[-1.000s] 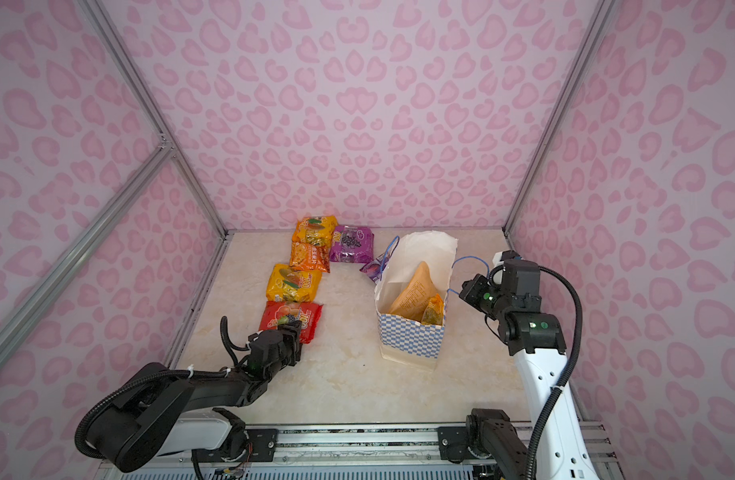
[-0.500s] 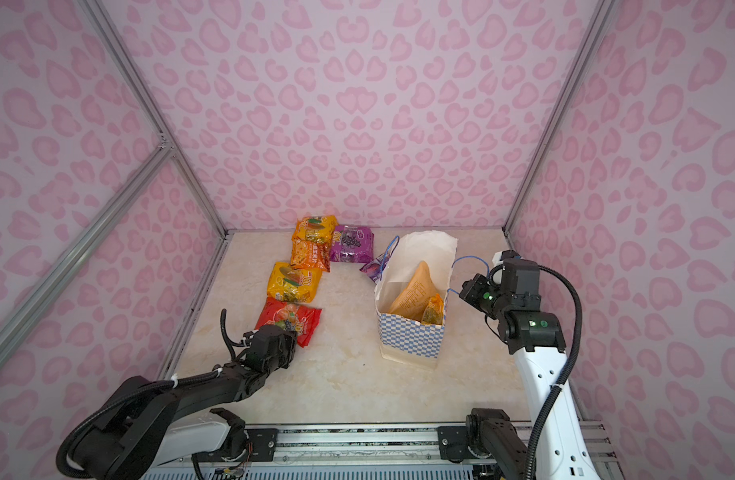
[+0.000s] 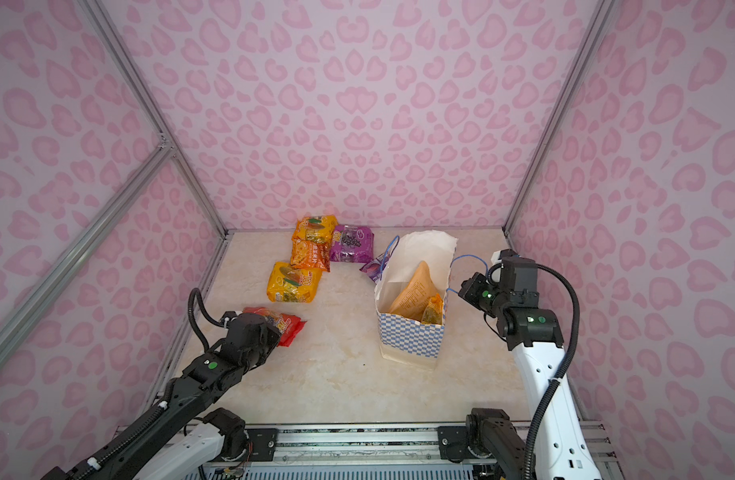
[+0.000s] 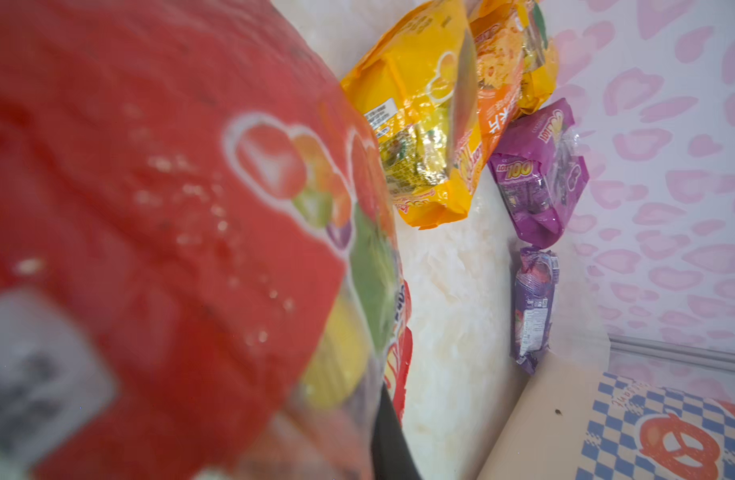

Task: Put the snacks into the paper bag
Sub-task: 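Lift the red pack with the left gripper over the paper bag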

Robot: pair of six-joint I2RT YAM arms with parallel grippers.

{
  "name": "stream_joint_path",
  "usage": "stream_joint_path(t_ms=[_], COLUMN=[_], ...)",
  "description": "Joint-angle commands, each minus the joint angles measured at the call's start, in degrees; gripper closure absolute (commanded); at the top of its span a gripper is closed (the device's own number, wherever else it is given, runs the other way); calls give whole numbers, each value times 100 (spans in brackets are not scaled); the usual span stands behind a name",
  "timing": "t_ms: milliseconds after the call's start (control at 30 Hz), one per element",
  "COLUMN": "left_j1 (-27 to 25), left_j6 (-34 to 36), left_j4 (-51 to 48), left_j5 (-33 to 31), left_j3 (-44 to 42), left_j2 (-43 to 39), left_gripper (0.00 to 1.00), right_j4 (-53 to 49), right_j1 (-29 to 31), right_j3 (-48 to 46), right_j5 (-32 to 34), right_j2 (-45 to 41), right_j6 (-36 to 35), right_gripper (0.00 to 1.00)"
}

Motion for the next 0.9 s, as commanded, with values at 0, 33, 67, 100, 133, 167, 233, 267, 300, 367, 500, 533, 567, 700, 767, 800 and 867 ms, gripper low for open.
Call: stream_joint_path(t_ms=[0,33,67,100,133,167,233,267,300,367,500,533,567,700,767,800,867], left_j1=[-2,-2,-7,-2,-6,-4,-3,-3,-5,-11,-125,-209,-304,-618,-862,-992,-1374], left_j6=[800,946,1083,1237,1424,1598,2022,2236,2404,2763,3145,3242,3323,3557,3701,3768,3960], left_j4=[-192,-203,-226,-225,-254,-290,-389,-443,-472,-468,-459,-455,-472,-319,-202,-194,-176], left_j5=[-46,30,111,181,275,374,600,758,907,1416,2215,2283,2278,2401,2551,2574,2613], left_j3=[395,538,687,828,1001,1194,1621,1865,2066,2528,3328,3494,3667,4203,4520,4717,5172], left_j2=[2,40,82,116,151,187,268,314,355,454,687,726,756,807,901,980,1190], left_gripper=[96,96,96,96,96,96,96,96,96,96,97,97,97,97,97,97,97], right_j4=[151,142,134,116,105,98,75,69,61,69,144,157,170,113,62,40,-5], right_j1=[-1,-2,0,-1,0,0,-5,0,0,-1,-3,-3,-1,-3,0,-2,0], right_j3=[54,58,67,67,66,67,67,71,69,67,67,67,76,120,140,154,192], right_j5=[-57,-48,-33,-31,-22,-22,-22,-14,-5,5,-30,-39,-39,-39,-22,-13,-34], right_j2=[31,31,22,14,13,4,0,-4,-3,11,66,66,66,66,41,31,0], right_j6=[-39,-42,-47,-55,-59,-65,-85,-92,-103,-116,-93,-79,-69,-94,-126,-131,-130], right_gripper=[100,100,100,100,100,100,100,100,100,100,100,100,100,100,100,100,100])
